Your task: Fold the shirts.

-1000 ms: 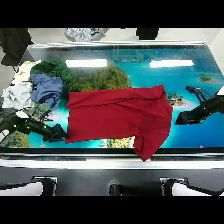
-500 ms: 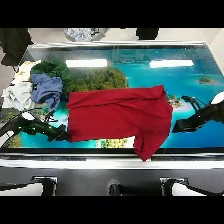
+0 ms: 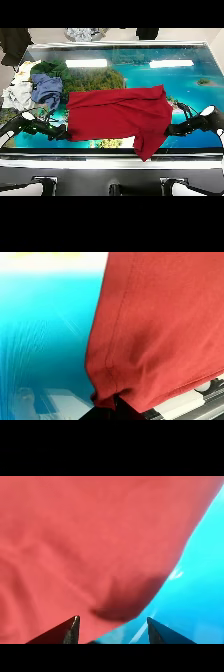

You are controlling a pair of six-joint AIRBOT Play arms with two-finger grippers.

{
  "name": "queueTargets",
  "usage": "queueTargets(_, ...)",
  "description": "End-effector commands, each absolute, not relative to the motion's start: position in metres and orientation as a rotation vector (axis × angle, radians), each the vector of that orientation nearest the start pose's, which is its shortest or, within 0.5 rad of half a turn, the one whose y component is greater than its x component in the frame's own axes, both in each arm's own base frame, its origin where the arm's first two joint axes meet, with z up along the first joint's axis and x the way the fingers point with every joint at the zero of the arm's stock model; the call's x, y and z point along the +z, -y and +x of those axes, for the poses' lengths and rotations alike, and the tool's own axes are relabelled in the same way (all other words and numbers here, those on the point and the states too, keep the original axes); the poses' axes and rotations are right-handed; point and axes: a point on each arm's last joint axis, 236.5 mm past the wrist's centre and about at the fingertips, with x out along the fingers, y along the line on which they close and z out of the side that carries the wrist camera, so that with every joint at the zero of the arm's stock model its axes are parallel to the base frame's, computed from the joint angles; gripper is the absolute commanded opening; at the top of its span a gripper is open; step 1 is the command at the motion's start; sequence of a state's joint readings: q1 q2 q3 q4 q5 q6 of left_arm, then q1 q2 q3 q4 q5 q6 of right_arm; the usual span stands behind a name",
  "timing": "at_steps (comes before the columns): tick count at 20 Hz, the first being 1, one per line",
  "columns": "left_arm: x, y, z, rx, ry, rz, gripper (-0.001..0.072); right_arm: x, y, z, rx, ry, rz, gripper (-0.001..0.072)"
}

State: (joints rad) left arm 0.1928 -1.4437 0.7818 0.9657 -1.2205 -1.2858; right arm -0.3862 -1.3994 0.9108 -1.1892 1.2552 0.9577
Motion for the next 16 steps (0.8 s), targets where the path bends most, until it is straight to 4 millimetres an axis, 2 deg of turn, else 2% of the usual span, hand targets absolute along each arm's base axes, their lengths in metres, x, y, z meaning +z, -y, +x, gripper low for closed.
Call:
queueTargets(1,-0.111,0.076,0.269,-0.311,-1.683,-0.630,0.0029,-0.103,0.030,0.300,0.316,-1.505,0.281,0.0489)
queueTargets(2,-0.111,0.076,0.269,-0.312,-1.680,-0.626,0.0029,-0.106,0.024,0.301,0.331,-1.508,0.316,0.0477)
queueTargets(4,-0.112,0.074,0.271,-0.307,-1.674,-0.621,0.0029,-0.110,0.017,0.304,0.346,-1.509,0.350,0.0138)
queueTargets(5,-0.109,0.071,0.276,-0.305,-1.662,-0.616,0.0028,-0.107,0.019,0.309,0.347,-1.488,0.333,0.0039)
queueTargets(6,-0.102,0.066,0.283,-0.314,-1.643,-0.606,0.0028,-0.097,0.021,0.315,0.384,-1.461,0.286,0.0039)
queueTargets(7,-0.086,0.061,0.298,-0.331,-1.592,-0.582,0.0026,-0.078,0.025,0.326,0.423,-1.415,0.217,0.0038)
queueTargets(8,-0.059,0.053,0.323,-0.331,-1.490,-0.544,0.0026,-0.052,0.030,0.340,0.450,-1.351,0.140,0.0038)
queueTargets(9,-0.017,0.045,0.355,-0.321,-1.349,-0.495,0.0025,-0.013,0.038,0.359,0.462,-1.257,0.043,0.0038)
queueTargets(10,0.035,0.038,0.382,-0.313,-1.199,-0.449,0.0026,0.033,0.046,0.380,0.443,-1.140,-0.050,0.0038)
queueTargets(11,0.106,0.035,0.403,-0.317,-1.023,-0.388,0.0026,0.096,0.055,0.402,0.396,-0.983,-0.159,0.0038)
queueTargets(12,0.181,0.035,0.413,-0.320,-0.849,-0.331,0.0026,0.166,0.061,0.415,0.334,-0.815,-0.259,0.0038)
queueTargets(13,0.267,0.035,0.410,-0.321,-0.648,-0.259,0.0026,0.251,0.064,0.418,0.253,-0.613,-0.371,0.0039)
queueTargets(14,0.346,0.034,0.395,-0.305,-0.455,-0.181,0.0026,0.342,0.063,0.405,0.156,-0.396,-0.479,0.0040)
queueTargets(15,0.420,0.030,0.365,-0.258,-0.271,-0.090,0.0027,0.420,0.057,0.378,0.065,-0.202,-0.561,0.0040)
queueTargets(16,0.476,0.025,0.331,-0.202,-0.126,-0.042,0.0027,0.488,0.047,0.338,-0.022,-0.018,-0.617,0.0039)
